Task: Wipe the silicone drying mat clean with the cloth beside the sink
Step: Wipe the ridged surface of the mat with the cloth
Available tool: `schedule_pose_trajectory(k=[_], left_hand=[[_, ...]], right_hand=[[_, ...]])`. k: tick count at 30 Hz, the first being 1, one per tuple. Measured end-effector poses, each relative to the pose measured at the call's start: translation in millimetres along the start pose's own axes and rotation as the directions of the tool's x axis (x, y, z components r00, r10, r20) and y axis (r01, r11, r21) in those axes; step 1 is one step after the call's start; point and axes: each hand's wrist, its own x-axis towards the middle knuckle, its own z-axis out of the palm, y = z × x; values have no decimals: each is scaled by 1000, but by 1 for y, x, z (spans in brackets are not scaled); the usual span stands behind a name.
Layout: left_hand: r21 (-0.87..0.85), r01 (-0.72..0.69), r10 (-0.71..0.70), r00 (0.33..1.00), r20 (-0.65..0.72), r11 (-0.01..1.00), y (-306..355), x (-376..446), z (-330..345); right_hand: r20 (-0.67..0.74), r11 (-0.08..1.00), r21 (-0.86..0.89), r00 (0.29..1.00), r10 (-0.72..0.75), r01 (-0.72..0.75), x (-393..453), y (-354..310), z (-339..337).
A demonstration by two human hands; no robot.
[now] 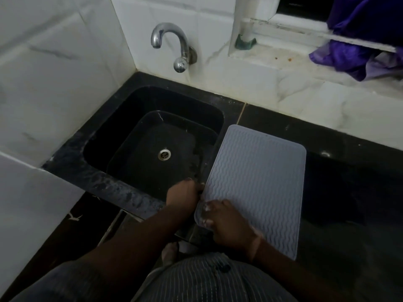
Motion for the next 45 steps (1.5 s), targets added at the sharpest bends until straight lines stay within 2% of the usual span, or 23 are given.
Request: schedule_pose_trajectory(k=[2, 4, 6, 8, 10, 12, 14, 16, 18, 21, 24, 27, 31, 38, 42, 45], left_hand=[[-57, 7, -8, 1000, -6, 998, -2, -1, 3], [-176, 38, -39, 999, -5, 984, -3, -8, 7], [-284, 61, -69, 997, -18, 957, -3, -19, 12], [-311, 58, -67, 998, -19, 949, -6, -29, 19], [-313, 40, -39, 999, 9, 949, -9, -35, 22], [-326, 49, -34, 998, 53, 944, -11, -36, 20], [-335, 94, -71, 994, 79, 938, -11, -35, 18], [-350, 170, -164, 985, 47, 921, -10, -35, 19], [-385, 228, -255, 967, -20, 894, -5, -39, 25], [-460, 276, -342, 938, -65, 844, 2, -49, 38], [-541, 316, -407, 912, -54, 780, 3, -57, 44], [-556, 341, -437, 898, -45, 758, 8, -59, 40], [-526, 368, -448, 893, -29, 767, 10, -57, 37], [-405, 382, -400, 916, 43, 831, 12, -49, 28], [-371, 409, -409, 909, 83, 834, 13, -45, 25], [-355, 424, -424, 902, 83, 833, 14, -41, 25]], right_hand=[[-26, 997, 73, 1000, 15, -13, -8, -6, 7], [-24, 978, 193, 996, 88, -82, -6, 0, 10], [-14, 958, 270, 995, 102, -94, -2, 12, 10], [-104, 928, 355, 981, 161, -114, 0, 27, 6], [-228, 899, 388, 924, 307, -203, 5, 47, -2], [-252, 868, 384, 868, 428, -316, 15, 62, -18], [-194, 907, 333, 923, 333, -257, 22, 63, -35], [-54, 969, 241, 996, 72, -57, 24, 47, -39], [65, 987, 146, 994, -83, 73, 14, 28, -28], [48, 995, 90, 997, -57, 53, -3, 19, -15], [58, 998, 54, 998, 5, -9, -12, 16, -14], [93, 998, 36, 995, 44, -48, -8, 19, -10], [75, 992, 60, 990, -118, 114, 4, 26, -4], [160, 930, -149, 936, -313, 336, 26, 43, -24], [117, 954, -176, 968, -223, 242, 44, 65, -33], [92, 972, -158, 983, -162, 175, 44, 56, -33]])
